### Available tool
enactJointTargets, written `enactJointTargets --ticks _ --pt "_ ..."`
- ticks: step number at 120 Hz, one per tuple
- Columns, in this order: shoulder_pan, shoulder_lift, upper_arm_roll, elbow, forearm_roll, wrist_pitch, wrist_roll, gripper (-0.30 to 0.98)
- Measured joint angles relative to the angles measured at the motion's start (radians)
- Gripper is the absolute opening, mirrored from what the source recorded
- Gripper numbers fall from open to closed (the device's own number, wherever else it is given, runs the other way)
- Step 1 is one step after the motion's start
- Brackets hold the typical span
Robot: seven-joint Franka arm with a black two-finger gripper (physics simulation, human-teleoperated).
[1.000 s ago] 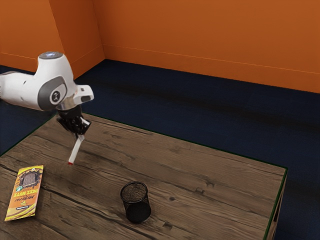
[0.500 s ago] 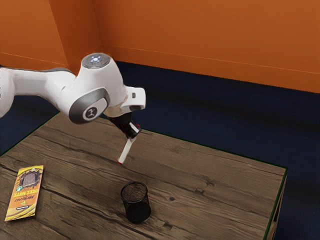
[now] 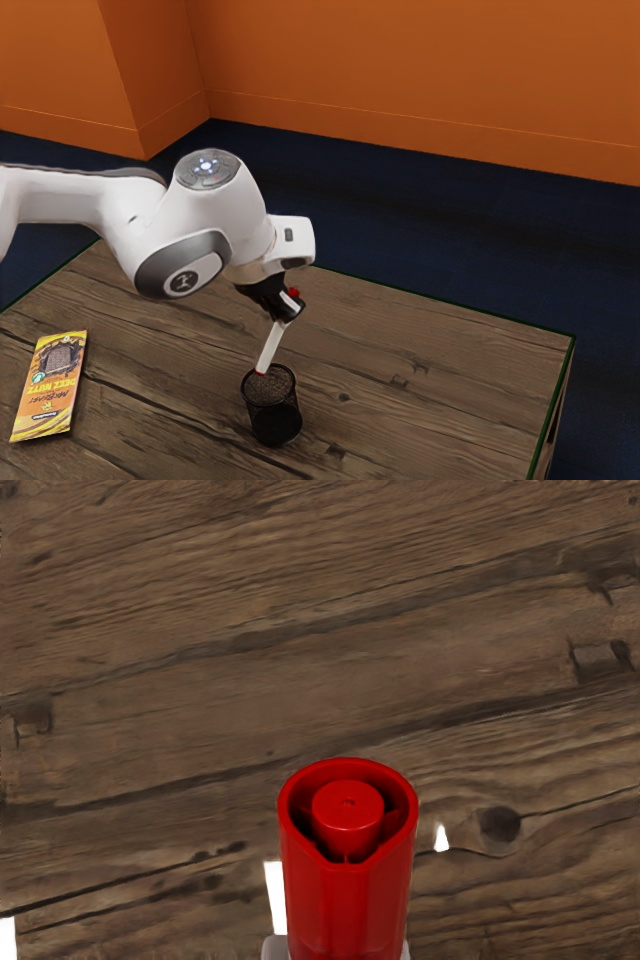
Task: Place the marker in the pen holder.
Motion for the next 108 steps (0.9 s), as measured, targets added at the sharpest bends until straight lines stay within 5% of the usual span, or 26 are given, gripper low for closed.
enactJointTargets --ticks 16,39,56,89,108 --pt "0.001 -0.004 -0.011 -0.009 -0.001 0.002 -0.050 -0.10" --pt "0.002 -0.008 -0.020 -0.008 -0.020 -0.004 -0.084 0.31" --pt "0.025 -0.005 0.008 0.007 -0.019 -0.008 -0.099 0.49" --pt "0.058 0.088 0.244 0.629 -0.075 -0.464 -0.030 0.63" --pt "0.072 0.149 0.279 0.799 -0.085 -0.689 0.053 0.66"
